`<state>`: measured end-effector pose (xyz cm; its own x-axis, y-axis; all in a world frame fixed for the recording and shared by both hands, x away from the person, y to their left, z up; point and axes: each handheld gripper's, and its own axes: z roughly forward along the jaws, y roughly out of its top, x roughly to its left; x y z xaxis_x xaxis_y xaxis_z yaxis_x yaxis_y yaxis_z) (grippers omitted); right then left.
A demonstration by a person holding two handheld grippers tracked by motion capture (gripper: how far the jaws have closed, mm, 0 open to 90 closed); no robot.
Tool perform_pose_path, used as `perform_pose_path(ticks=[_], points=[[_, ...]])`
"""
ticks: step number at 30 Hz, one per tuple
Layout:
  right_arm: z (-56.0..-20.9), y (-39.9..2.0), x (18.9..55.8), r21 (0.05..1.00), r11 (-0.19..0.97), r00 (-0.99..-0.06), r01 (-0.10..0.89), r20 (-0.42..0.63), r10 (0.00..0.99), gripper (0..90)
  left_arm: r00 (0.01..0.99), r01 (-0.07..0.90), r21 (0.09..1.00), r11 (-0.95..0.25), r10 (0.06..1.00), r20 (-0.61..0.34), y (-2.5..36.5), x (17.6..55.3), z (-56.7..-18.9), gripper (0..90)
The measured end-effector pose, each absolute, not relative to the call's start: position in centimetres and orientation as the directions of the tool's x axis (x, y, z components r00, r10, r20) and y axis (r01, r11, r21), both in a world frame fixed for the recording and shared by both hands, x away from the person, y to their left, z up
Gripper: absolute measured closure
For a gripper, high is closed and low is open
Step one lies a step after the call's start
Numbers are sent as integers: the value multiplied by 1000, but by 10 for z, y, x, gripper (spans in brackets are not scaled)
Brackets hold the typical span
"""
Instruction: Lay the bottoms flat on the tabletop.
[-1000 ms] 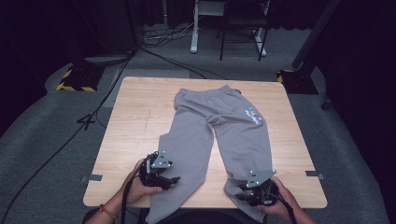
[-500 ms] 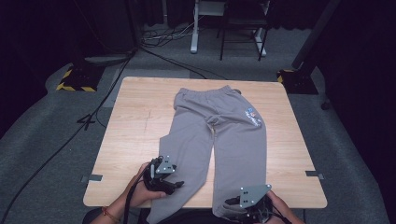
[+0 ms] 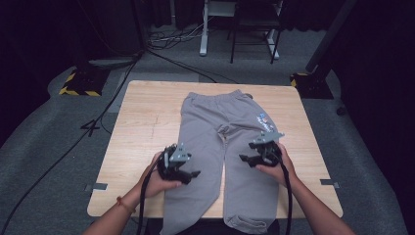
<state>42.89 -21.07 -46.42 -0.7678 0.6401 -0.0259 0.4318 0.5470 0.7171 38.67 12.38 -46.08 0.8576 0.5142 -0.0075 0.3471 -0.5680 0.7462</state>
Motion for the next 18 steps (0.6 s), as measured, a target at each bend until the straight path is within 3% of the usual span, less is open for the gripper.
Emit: perform_pose_path(ticks=[3, 7, 18], points=[[-473, -205, 461, 716, 545, -723, 436, -82, 686, 339, 831, 387, 732, -561, 556, -13, 110, 429, -465, 281], [-484, -199, 483, 701, 532, -699, 475, -67, 712, 333, 802, 420, 716, -558, 598, -5, 91, 461, -478, 271], [-490, -210, 447, 662, 584, -744, 470, -60, 666, 327, 778, 447, 698, -560, 628, 6, 92, 462, -500, 281]])
